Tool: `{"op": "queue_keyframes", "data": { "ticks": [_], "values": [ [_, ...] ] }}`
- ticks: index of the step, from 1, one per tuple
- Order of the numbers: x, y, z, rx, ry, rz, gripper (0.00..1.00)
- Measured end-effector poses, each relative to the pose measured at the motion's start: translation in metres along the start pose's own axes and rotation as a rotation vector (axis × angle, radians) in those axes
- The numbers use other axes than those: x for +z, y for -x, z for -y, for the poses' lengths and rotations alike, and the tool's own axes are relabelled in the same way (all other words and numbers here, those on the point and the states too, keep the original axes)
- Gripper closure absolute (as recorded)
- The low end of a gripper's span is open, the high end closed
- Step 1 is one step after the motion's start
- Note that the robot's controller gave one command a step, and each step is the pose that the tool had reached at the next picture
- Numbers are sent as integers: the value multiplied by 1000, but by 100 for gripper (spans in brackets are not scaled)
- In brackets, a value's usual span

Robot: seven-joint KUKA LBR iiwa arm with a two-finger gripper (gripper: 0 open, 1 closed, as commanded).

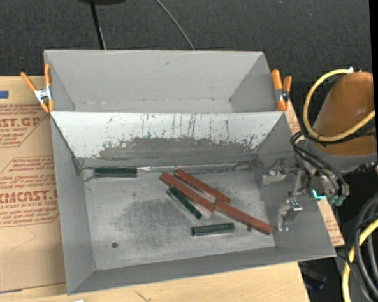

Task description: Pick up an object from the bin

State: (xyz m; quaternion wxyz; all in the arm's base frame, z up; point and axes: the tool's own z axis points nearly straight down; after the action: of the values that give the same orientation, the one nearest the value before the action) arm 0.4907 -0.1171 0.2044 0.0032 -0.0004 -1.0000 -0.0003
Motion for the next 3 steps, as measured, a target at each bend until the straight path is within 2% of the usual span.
{"op": "queue_keyframes", "data": {
  "ticks": [1,2,3],
  "values": [
    [-3,2,0,-1,-1,7,0],
    [124,15,-14,-133,-5,27,100],
    [127,9,-12,-134,-4,3,0]
  ]
}}
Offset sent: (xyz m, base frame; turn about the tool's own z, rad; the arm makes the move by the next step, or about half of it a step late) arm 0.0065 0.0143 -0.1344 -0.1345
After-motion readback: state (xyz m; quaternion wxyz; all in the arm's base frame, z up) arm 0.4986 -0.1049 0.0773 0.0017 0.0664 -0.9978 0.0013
